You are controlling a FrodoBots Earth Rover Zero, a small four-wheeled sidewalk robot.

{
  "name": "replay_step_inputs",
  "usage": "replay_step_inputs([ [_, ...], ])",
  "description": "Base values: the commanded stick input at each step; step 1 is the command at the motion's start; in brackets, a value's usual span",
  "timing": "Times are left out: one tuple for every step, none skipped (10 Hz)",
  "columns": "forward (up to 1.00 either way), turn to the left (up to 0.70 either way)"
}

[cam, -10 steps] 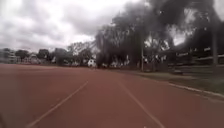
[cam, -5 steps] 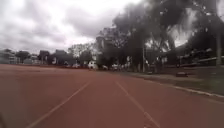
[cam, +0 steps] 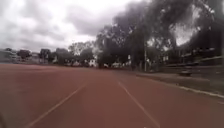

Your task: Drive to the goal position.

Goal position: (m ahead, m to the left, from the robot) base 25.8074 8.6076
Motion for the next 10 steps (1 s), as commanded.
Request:
replay_step_inputs([
  [0.70, 0.00],
  [0.70, 0.00],
  [0.70, 0.00],
  [0.70, 0.00],
  [0.70, 0.00],
  [0.70, 0.00],
  [0.70, 0.00],
  [0.70, 0.00],
  [0.70, 0.00],
  [0.70, 0.00],
])
